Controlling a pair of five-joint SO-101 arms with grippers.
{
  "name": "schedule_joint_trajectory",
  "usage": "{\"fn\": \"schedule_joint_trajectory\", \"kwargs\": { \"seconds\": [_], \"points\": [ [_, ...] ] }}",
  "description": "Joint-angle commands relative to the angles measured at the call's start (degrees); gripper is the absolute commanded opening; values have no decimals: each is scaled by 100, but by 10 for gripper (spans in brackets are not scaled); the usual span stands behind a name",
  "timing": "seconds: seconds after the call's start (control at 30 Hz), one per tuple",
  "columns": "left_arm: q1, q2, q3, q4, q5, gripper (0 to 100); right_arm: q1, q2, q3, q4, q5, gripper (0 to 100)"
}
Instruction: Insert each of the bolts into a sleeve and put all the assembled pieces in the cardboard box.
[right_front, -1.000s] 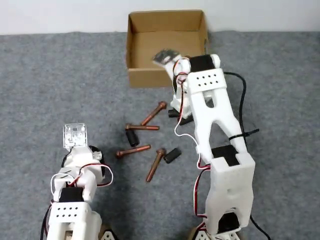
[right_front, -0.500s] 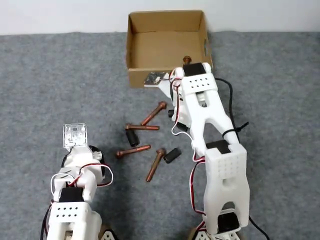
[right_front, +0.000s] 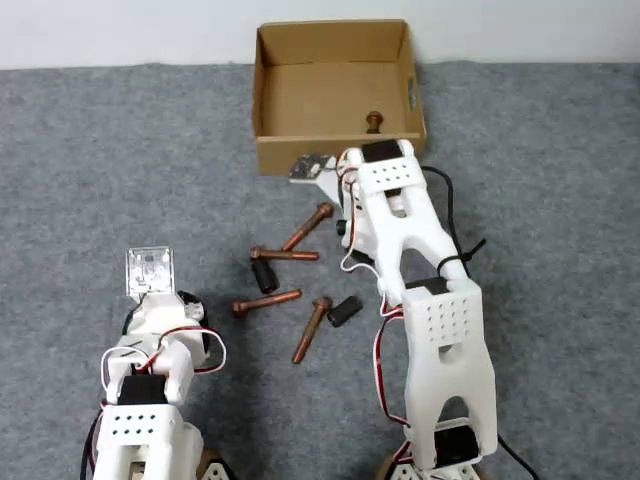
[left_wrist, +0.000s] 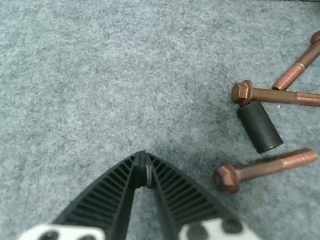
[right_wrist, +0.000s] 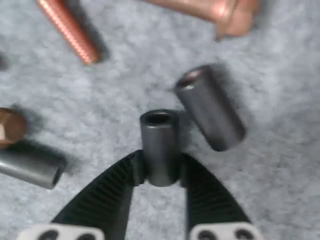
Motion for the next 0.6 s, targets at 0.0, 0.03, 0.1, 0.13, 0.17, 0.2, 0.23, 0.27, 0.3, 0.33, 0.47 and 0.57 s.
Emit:
{"fn": "schedule_joint_trajectory", "kwargs": {
  "seconds": [0.0, 0.03, 0.1, 0.13, 0.17, 0.2, 0.23, 0.27, 0.3, 0.33, 0.47, 0.57],
  "points": [
    [-35, -44, -66, -158, 18, 5, -136, 4, 0, 277, -149, 20],
    [-35, -44, -66, -158, 18, 5, -145, 4, 0, 338, -264, 11],
    [-35, -44, -66, -158, 18, 5, -163, -4, 0, 488, -457, 9],
    [-35, -44, -66, -158, 18, 5, -163, -4, 0, 567, -545, 9],
    [-35, -44, -66, -158, 18, 5, -163, -13, 0, 646, -633, 9],
    [-35, -44, -66, -158, 18, 5, -163, -57, 0, 734, -730, 9],
    [-35, -44, -66, -158, 18, 5, -163, -110, 0, 822, -844, 9],
    [-35, -44, -66, -158, 18, 5, -154, -189, 0, 910, -958, 9],
    [-35, -44, -66, -158, 18, 5, -145, -295, 0, 1015, -1081, 9],
    [-35, -44, -66, -158, 18, 5, -145, -409, 0, 1112, -1178, 9],
    [-35, -44, -66, -158, 18, 5, -127, -1024, 44, 1156, -1688, 9],
    [-35, -44, -66, -158, 18, 5, -145, -1481, 70, 1165, -2171, 9]
  ]
}}
